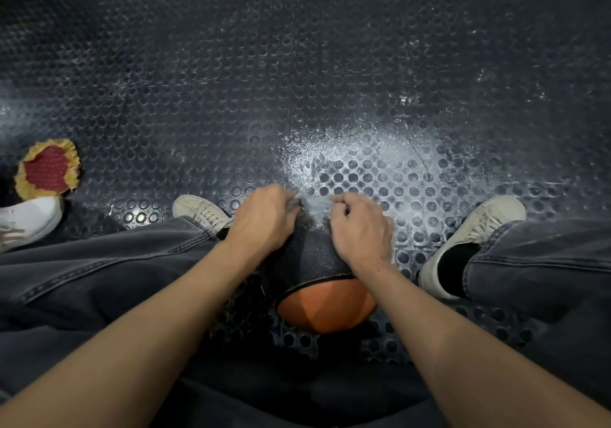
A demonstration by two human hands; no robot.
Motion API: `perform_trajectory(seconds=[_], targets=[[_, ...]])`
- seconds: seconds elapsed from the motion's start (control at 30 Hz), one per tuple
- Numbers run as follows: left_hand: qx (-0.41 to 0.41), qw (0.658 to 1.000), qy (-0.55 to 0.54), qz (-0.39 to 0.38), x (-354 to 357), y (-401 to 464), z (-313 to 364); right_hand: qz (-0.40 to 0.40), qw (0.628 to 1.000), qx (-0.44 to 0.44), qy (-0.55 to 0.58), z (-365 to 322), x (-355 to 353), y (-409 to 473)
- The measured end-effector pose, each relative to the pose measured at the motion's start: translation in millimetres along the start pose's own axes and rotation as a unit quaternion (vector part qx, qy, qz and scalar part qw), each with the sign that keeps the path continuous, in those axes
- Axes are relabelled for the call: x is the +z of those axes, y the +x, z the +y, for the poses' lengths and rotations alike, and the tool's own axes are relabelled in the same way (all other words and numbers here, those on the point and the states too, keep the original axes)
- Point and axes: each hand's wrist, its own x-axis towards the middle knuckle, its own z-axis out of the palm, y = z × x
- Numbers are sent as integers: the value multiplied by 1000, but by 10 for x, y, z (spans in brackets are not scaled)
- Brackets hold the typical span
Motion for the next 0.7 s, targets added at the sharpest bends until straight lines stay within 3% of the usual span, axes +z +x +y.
perform_trajectory(seconds=[0.07,0.2,0.37,0.5,0.63,0.7], targets=[[-24,1000,-1,9,4,41,13,10,1000,1,-15,-57,37,-6],[82,996,-12,-15,43,-274,112,14,1000,0,-24,-20,43,-20],[-21,1000,-10,18,-24,-11,-31,-1,999,-21,-30,-79,69,-14],[86,996,-25,-13,33,-231,108,8,1000,-6,-23,-57,42,4],[-72,996,-29,-35,-115,86,-148,-46,997,-47,40,17,-17,73],[-70,997,-8,-32,-82,48,-89,-39,997,-54,44,70,2,55]])
